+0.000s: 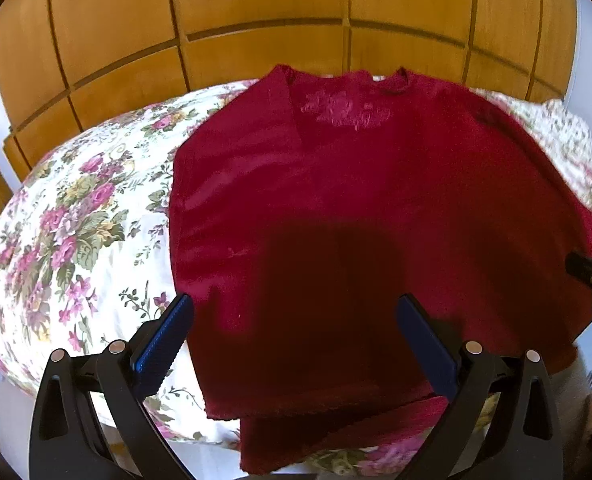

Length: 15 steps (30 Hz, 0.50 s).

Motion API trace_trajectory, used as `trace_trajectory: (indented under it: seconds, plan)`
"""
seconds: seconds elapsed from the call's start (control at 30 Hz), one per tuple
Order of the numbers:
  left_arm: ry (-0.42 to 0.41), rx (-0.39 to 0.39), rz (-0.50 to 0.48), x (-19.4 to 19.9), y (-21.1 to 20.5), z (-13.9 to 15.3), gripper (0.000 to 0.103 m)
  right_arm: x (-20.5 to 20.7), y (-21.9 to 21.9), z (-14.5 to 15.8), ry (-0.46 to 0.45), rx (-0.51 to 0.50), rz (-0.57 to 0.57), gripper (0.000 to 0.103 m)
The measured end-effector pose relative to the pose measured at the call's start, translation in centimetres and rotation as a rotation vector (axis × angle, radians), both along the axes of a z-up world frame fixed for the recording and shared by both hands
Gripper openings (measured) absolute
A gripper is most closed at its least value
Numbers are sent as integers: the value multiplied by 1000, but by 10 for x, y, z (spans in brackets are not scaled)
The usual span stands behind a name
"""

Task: Fold small clothes
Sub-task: 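Grasp the sweater hem corner with the left gripper and lift it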

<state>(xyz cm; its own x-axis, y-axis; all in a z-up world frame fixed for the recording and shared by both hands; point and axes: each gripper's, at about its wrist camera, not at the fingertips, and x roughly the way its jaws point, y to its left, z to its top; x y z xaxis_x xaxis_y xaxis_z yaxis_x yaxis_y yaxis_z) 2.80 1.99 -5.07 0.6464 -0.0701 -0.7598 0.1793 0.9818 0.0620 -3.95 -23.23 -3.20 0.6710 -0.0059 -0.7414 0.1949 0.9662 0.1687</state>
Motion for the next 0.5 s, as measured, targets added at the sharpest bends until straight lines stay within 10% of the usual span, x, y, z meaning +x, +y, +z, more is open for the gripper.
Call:
trace_trajectory:
  seconds: [0.2, 0.5]
  plan:
    - [55, 61, -43, 10, 0, -22, 91, -2, -2, -3, -5, 36, 3, 101]
    - [69, -138, -1, 17, 38, -3, 17, -3, -13, -4, -27, 106, -2, 101]
